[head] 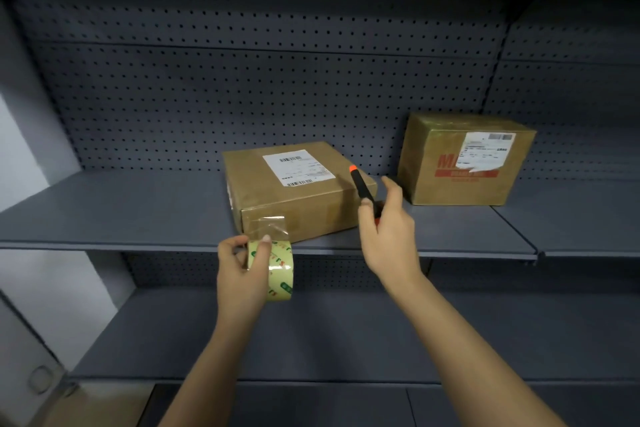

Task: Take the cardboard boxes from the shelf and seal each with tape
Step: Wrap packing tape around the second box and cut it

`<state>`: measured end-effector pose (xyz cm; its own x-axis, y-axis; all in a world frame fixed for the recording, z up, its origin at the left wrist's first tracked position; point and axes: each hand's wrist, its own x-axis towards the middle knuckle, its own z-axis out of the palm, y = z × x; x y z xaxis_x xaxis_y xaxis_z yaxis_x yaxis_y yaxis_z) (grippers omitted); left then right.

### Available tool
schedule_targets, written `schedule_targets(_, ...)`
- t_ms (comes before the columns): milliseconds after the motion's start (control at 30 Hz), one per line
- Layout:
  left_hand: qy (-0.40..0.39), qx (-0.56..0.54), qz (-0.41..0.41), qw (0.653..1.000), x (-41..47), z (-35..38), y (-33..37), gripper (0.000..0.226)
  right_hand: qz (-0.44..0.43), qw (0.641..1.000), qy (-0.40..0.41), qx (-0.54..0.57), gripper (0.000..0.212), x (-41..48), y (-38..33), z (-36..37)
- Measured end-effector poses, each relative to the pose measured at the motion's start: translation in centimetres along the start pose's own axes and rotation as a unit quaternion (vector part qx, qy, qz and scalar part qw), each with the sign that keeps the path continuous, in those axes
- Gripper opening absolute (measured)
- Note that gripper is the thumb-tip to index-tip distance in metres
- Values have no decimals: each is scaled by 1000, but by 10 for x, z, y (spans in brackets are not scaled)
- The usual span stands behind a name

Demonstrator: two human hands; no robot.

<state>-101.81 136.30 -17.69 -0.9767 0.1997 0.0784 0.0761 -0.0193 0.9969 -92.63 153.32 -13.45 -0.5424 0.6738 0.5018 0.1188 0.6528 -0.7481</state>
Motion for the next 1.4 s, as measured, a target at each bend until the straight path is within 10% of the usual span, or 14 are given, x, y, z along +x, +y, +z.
schedule_targets(467, -20, -18, 25, 999, 0, -4, -6, 21, -229, 944, -202, -124, 16, 16, -20, 19)
schedule_targets(800, 31, -32, 19, 999, -6, 0, -2, 14, -384, 878, -224, -181, 29, 38, -9, 14)
schedule_targets(1400, 79, 13, 48, 996, -5, 10, 0, 6, -417, 827, -256, -276, 21, 56, -15, 6)
